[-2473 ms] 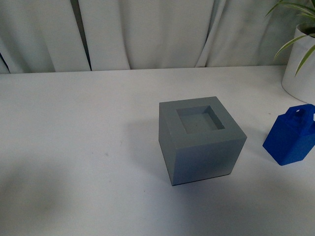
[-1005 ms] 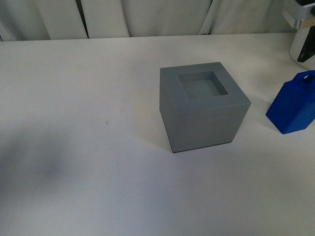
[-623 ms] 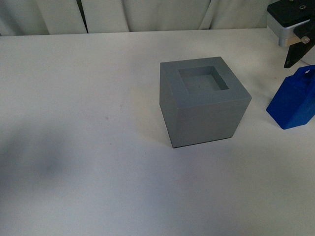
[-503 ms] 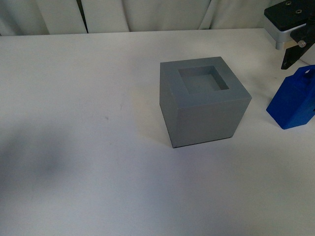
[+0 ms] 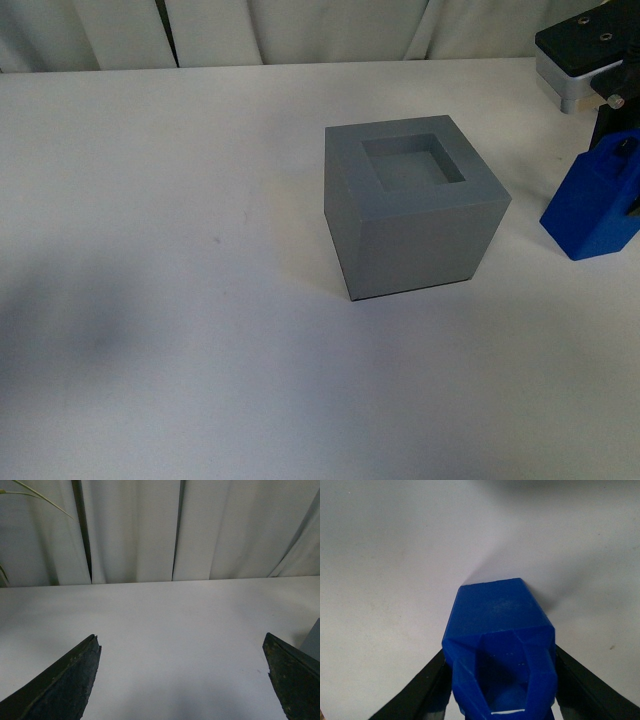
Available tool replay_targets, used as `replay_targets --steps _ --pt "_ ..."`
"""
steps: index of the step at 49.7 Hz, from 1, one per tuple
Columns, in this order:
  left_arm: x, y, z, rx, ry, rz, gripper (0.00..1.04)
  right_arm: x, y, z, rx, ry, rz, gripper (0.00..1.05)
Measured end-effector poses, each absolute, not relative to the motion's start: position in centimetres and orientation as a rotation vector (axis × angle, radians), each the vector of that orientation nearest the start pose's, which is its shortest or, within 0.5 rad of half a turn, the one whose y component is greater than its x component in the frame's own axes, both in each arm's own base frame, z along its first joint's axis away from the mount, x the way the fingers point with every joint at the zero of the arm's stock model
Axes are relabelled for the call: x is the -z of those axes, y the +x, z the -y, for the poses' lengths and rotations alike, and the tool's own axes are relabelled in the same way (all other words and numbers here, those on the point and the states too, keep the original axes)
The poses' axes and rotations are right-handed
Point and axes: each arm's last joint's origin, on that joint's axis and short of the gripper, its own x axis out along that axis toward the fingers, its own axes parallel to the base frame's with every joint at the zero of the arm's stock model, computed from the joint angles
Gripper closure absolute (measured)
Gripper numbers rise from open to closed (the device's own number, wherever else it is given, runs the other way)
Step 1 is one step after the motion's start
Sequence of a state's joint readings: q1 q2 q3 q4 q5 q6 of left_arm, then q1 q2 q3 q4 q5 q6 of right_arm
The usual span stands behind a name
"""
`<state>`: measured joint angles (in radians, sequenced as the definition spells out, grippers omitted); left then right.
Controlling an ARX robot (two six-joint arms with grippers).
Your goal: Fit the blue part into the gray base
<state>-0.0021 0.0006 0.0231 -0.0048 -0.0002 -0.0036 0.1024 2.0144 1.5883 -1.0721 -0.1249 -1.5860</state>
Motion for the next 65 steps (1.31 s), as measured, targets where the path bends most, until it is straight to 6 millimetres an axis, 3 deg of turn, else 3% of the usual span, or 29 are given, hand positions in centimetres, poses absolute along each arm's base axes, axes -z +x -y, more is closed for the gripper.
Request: replay_targets --steps 4,20,29,40,49,65 --pt "-17.1 9.6 0.0 0.002 -0.004 0.018 0.06 -20.1 38.5 -4.3 -1.314 -1.216 -1.006 0.58" --pt "-17.1 9.6 0.0 0.002 -0.004 0.018 0.06 -24.3 38.8 -5.4 -1.308 -1.148 -0.886 0.58" --pt "-17.1 9.6 0.0 0.002 -0.004 0.018 0.06 -27.6 38.5 -7.5 -1.326 -1.161 -0.786 0.58" --pt "-17.1 9.6 0.0 0.002 -0.004 0.018 0.06 -30.7 37.7 -11.8 -1.378 -1.187 -0.673 0.58" --pt "-17.1 9.6 0.0 0.002 -0.004 0.018 0.06 -29.9 37.5 -14.5 -1.445 -1.204 -0.674 0.58" --pt "-17.1 9.6 0.0 0.002 -0.004 0.018 0.06 -28.7 37.5 -16.0 -1.486 -1.222 -0.699 0.58"
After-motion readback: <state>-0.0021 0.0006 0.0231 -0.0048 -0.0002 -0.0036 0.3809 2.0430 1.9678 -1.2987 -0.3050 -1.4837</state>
